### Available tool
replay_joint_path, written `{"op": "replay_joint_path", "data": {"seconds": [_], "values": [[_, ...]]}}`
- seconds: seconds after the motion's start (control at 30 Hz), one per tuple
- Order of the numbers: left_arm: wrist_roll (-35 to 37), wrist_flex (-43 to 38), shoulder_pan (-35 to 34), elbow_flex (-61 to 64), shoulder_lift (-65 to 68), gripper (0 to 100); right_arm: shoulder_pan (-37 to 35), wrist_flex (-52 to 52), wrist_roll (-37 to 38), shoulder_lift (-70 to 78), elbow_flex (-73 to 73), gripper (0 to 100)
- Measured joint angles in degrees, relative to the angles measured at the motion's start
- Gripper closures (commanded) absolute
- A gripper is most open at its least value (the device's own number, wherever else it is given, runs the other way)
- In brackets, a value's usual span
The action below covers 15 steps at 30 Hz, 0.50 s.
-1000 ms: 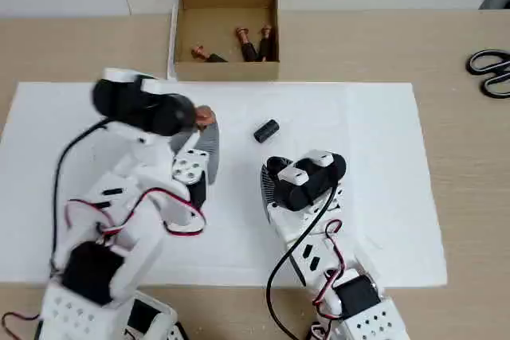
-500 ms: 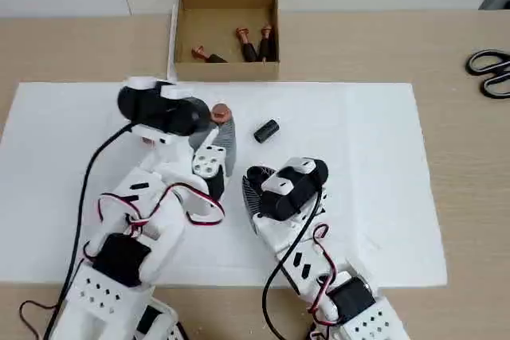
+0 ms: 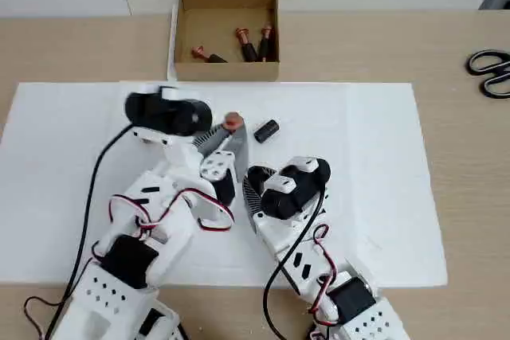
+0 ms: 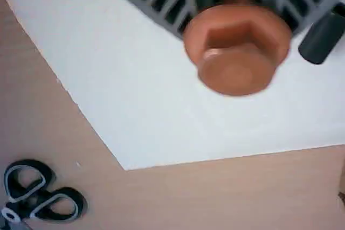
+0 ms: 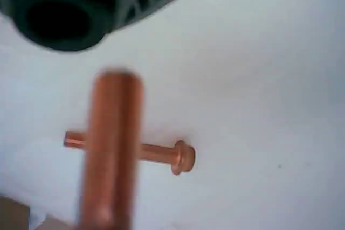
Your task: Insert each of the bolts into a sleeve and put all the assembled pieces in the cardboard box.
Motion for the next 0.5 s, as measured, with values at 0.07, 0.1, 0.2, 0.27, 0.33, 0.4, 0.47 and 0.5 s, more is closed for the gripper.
{"op": "replay_joint_path", "data": {"seconds": [0.07,0.1,0.2,0.27,0.33,0.4,0.47,0.5], "values": [[0.00,-1.32,0.00,1.49,0.00,99,0.00,0.00,0.00,0.00,0.00,99.5],[0.00,-1.67,0.00,1.76,0.00,99,0.00,0.00,0.00,0.00,0.00,99.5],[0.00,-2.02,0.44,1.93,0.00,99,-0.26,0.00,0.00,0.00,0.00,99.5],[0.00,-2.02,0.35,1.93,0.00,99,-1.32,0.00,0.00,0.00,0.00,99.5],[0.00,-2.02,0.35,1.93,0.00,99,-1.93,0.00,0.00,0.00,0.00,99.5],[0.00,-2.02,0.35,1.93,0.00,99,-2.11,0.00,0.00,0.00,0.00,99.5],[0.00,-2.02,0.35,1.93,0.00,99,-2.11,0.00,0.00,0.00,0.00,99.5],[0.00,-2.02,0.35,2.02,0.00,99,-2.11,0.00,0.00,0.00,0.00,99.5]]}}
